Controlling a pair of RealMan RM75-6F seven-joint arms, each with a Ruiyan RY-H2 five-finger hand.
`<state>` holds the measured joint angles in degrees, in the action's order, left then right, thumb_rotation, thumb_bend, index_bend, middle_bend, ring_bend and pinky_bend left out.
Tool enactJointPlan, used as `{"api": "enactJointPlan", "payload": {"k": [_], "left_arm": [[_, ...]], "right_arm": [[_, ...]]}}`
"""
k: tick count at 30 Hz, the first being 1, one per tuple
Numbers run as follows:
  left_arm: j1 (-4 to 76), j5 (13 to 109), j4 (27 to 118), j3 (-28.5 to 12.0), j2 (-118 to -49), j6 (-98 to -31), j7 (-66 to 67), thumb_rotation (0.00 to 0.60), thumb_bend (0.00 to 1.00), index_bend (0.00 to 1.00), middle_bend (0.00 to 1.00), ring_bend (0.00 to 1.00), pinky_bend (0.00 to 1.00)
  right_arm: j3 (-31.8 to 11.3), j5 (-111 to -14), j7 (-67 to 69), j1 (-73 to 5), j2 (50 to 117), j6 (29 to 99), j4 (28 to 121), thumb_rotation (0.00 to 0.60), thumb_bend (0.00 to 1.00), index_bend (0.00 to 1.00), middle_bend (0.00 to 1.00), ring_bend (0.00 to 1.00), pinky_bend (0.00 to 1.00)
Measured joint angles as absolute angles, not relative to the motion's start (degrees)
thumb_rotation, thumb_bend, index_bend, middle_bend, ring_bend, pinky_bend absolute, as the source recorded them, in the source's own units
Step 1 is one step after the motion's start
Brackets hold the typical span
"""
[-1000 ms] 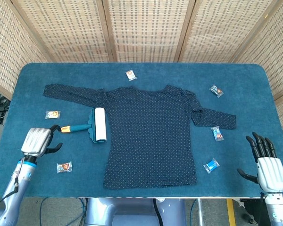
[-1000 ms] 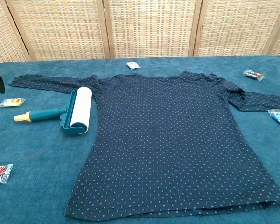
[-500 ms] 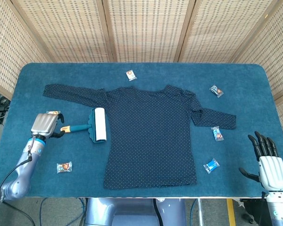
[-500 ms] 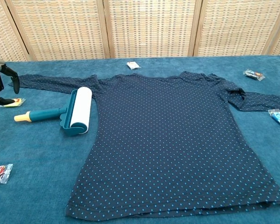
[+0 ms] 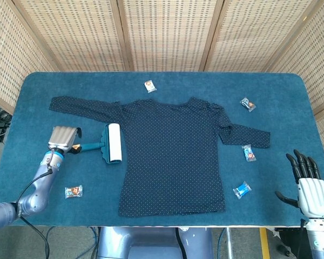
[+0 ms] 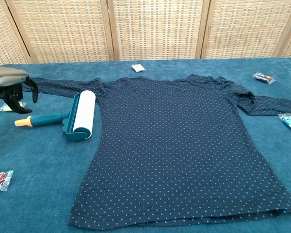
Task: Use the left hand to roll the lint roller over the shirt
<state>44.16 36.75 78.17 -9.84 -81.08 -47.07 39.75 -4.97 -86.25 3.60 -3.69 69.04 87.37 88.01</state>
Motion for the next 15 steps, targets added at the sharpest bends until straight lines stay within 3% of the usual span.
{"api": "enactJointPlan", "payload": {"k": [15], "left_arm": [[47.45,34.00,70.73,-6.96,-86.67,-46.09,41.73,0.600,0.33,0.40,0.92,0.83,0.76]], "right_arm": [[-5.35,-85.30,4.13,-3.75,69.18,86.94,87.16,0.600,0.12,0.00,0.00,0.00,0.00]]}}
